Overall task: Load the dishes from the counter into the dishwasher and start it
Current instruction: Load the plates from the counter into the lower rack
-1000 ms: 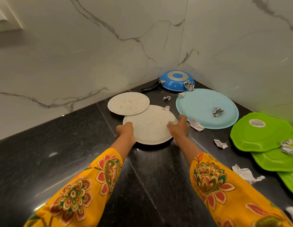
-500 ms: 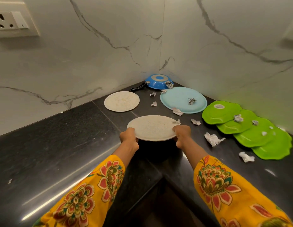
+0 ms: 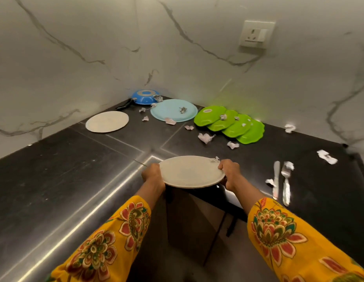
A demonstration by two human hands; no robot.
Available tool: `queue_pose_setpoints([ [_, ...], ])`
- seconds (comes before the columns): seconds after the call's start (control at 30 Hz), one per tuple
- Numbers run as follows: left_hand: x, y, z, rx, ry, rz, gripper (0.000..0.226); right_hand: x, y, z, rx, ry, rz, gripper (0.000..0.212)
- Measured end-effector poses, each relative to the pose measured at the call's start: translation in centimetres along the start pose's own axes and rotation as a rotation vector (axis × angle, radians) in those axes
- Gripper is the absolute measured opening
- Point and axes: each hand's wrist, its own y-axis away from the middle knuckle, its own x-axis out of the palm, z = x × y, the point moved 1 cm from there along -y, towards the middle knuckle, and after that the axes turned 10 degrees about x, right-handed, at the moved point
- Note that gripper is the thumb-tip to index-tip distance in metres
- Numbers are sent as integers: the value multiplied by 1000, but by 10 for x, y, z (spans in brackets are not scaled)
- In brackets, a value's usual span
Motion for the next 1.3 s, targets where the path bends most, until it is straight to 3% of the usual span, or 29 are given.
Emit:
queue_pose_setpoints([
  [0.17,14,32,28,-24,-84,139,20,-64,14,-22,11,-35,-95,6],
  [0.3,24,66,50,-18,-130,247,19,-112,24,-39,-7,-91,-150,31],
  [0.5,42,120,100,-49,-181,372,6,-193,53,-67,-31,-124,-271,11],
  [0.67,50,174,148,-82,-211,476,8,-265,72,-102,-27,-169,-381,15],
  [0.83,48,231,202,-86,-262,544,7,-341,89,-146,15,-205,-450,40],
  [0.97,40,281,243,-141,-266,573,10,-393,112,-182,48,-306,-509,17],
  [1.07,33,318,269,-170,-298,587,7,-429,128,-212,57,-366,-558,25],
  [1.3,13,387,317,-161,-354,657,6,-493,166,-269,84,-433,-686,14],
])
